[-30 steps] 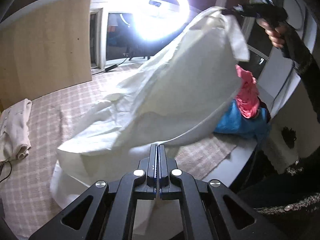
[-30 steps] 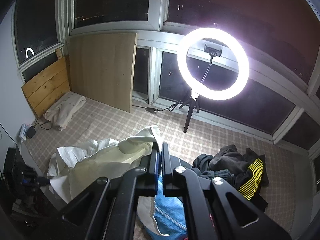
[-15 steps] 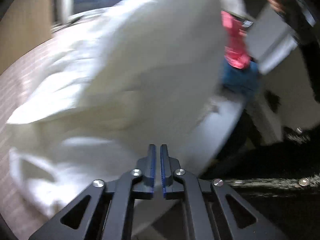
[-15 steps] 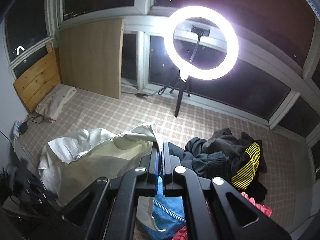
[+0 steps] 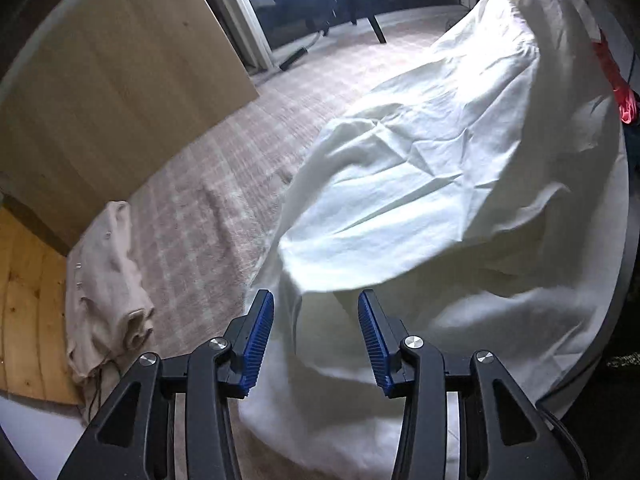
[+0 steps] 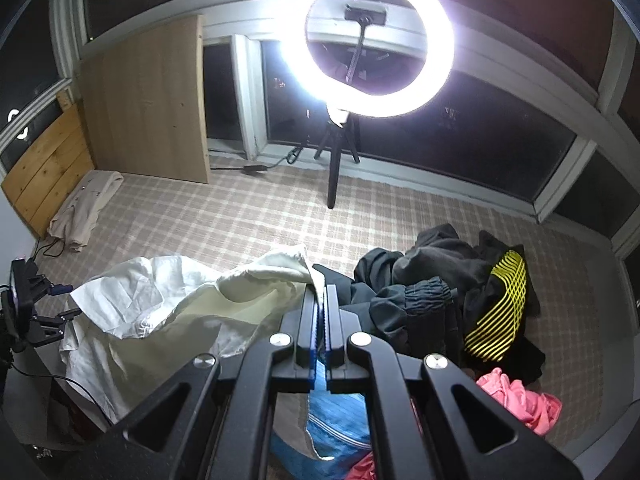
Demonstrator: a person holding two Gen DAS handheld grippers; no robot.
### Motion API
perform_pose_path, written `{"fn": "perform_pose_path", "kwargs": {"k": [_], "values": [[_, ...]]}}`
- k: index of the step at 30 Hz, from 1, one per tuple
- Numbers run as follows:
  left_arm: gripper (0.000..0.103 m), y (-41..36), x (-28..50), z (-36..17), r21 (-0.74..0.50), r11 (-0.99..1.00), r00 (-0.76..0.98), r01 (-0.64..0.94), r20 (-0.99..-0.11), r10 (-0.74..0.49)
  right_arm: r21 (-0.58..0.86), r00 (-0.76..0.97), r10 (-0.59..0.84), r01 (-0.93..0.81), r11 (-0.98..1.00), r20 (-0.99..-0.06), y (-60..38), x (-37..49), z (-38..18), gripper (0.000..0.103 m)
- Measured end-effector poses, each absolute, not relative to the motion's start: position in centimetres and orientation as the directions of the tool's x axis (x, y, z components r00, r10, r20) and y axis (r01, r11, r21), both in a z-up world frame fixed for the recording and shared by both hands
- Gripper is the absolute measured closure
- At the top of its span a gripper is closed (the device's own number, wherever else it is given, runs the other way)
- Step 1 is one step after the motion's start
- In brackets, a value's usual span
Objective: Fold clothes
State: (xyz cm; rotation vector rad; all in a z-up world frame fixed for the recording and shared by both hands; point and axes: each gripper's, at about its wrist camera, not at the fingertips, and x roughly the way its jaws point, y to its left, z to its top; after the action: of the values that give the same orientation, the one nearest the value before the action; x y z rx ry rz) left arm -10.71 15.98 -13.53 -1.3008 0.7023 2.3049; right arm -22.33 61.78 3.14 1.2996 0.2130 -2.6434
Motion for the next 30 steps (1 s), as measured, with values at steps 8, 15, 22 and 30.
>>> {"fn": "perform_pose_path", "kwargs": {"k": [8, 15, 22, 30], "values": [[0.094, 15.7, -13.1, -14.2, 0.088, -0.818, -0.405, -0.568, -0.896, 0.184, -0.028, -0.571, -0.095, 0.203, -0.979, -0.816, 62.9, -22.9, 1.2, 0.101], [0.103, 14.5, -13.8, -11.5, 0.102, -0.839, -0.456, -0.534, -0.871, 0.184, -0.033, -0.538, -0.074, 0.186, -0.982, -0.840, 63.6, -24.5, -1.3, 0.101], [0.103, 12.6, -10.4, -4.3, 0.054, -0.862, -0.551, -0.503, -0.789, 0.272, -0.064, -0.514, -0.019, 0.144, -0.987, -0.858, 65.1, -25.7, -3.8, 0.101], [0.103, 13.2, -2.1, -4.8, -0.035, -0.838, -0.474, -0.545, -0.811, 0.342, 0.026, -0.541, -0.060, 0.070, -0.997, -0.839, 69.3, -23.9, -3.6, 0.101]]}}
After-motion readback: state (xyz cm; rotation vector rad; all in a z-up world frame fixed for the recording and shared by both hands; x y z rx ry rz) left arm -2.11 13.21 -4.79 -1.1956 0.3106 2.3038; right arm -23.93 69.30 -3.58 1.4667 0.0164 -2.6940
